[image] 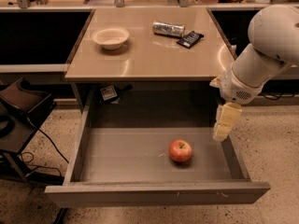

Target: Pick apple from top drawer and place on counter

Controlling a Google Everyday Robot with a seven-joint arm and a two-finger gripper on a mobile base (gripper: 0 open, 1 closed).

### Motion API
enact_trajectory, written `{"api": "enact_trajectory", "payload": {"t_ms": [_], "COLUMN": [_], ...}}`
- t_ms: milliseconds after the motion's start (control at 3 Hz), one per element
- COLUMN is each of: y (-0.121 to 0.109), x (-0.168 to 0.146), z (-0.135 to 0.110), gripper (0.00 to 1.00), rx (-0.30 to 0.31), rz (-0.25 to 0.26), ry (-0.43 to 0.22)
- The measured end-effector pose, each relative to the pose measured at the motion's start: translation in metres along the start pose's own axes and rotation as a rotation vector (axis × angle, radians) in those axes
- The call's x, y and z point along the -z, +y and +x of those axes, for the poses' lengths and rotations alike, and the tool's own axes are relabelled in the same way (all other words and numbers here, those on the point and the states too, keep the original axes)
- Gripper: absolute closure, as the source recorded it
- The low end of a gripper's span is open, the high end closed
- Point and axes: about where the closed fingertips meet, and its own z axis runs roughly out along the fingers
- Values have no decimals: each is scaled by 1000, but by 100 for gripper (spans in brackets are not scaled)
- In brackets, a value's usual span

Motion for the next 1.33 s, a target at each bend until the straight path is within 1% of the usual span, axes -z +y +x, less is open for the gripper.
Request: {"api": "enact_trajectory", "payload": {"t_ms": [333,667,1000,1333], "y": [0,12,30,44], "x": [0,-29,-73,-112], "z": [0,-18,-50,-70], "gripper": [0,0,0,0], "rx": [0,58,153,208], "rz": [0,-21,-37,-43], "ry": [0,-44,-98,-160]}}
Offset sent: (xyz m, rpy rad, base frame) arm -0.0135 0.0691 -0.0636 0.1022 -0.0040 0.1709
